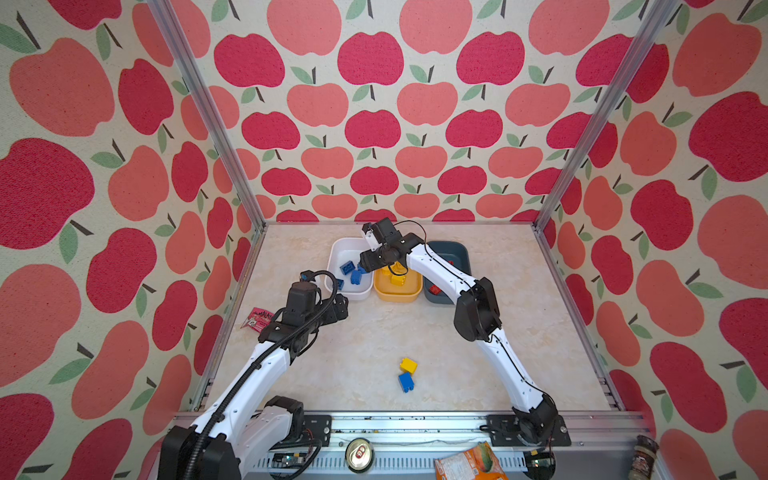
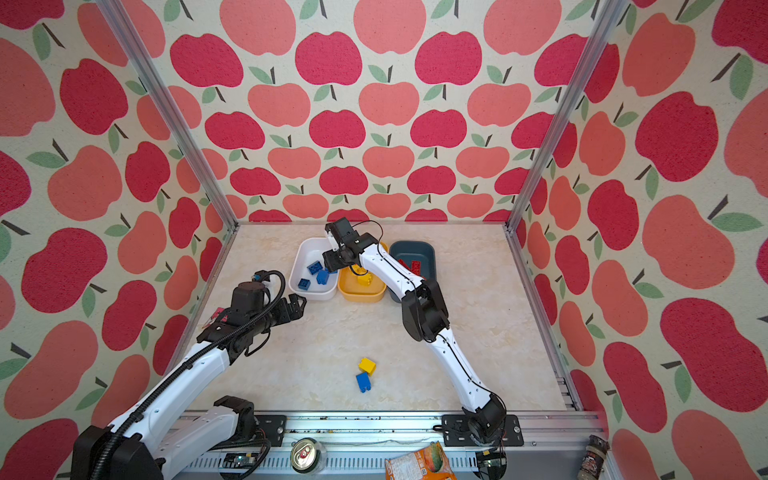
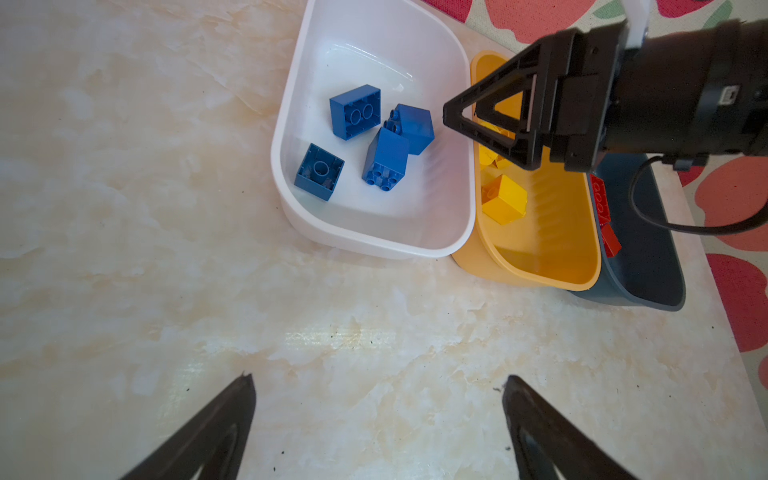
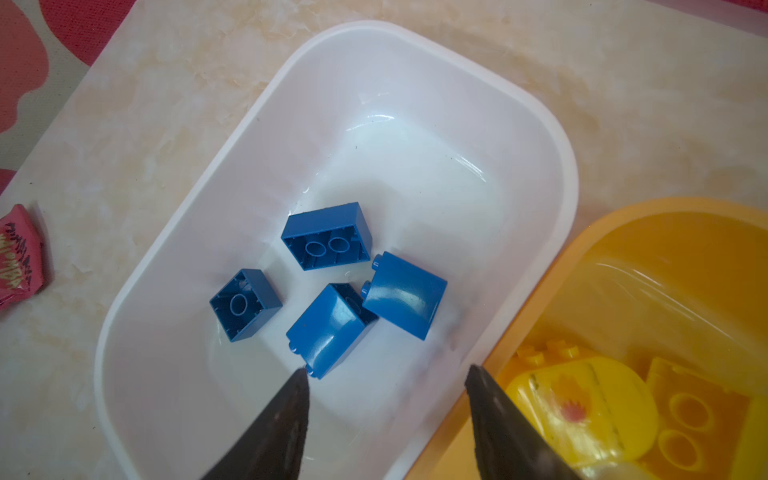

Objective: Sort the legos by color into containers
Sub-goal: 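Move the right gripper back over the yellow-on-blue stack on the table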

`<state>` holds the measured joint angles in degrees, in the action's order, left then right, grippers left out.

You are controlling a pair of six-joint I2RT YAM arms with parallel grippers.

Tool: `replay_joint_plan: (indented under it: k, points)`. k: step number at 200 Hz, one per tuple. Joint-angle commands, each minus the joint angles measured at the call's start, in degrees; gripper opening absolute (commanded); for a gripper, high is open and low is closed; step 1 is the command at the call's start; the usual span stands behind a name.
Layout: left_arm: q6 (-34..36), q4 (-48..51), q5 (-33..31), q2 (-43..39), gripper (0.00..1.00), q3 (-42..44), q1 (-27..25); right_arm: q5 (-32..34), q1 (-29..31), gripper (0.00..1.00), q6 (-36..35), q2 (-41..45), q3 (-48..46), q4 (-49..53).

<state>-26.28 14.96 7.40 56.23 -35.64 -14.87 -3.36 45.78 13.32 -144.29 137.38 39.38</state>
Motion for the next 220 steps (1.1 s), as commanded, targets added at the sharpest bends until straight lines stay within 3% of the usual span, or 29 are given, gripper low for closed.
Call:
replay_joint_plan:
  k: [1, 53, 119, 180, 220]
  points:
    - [-0.43, 1.32, -0.11, -0.94, 0.95, -1.46, 0.25, -0.99, 1.71, 0.65, -0.54, 9.58, -7.50, -3.43]
    - [-0.39, 0.34, 0.15, -0.35, 0.96, -1.28, 0.31, 0.45, 4.46, 0.79, 0.25, 25.02, -28.92, -8.95]
    - [-0.39, -0.55, 0.42, 0.25, 0.96, -1.36, 0.35, 2.03, 7.68, 0.81, 1.28, 38.95, -49.93, -9.48]
    - [-0.43, -0.28, 0.51, 0.03, 0.96, -1.45, 0.28, 4.22, 12.30, 0.80, -3.87, 47.56, -60.54, -1.10]
    - [-0.70, -0.31, 0.60, -0.31, 0.96, -1.28, 0.19, 4.94, 16.16, 0.79, -5.54, 48.86, -64.15, 3.49]
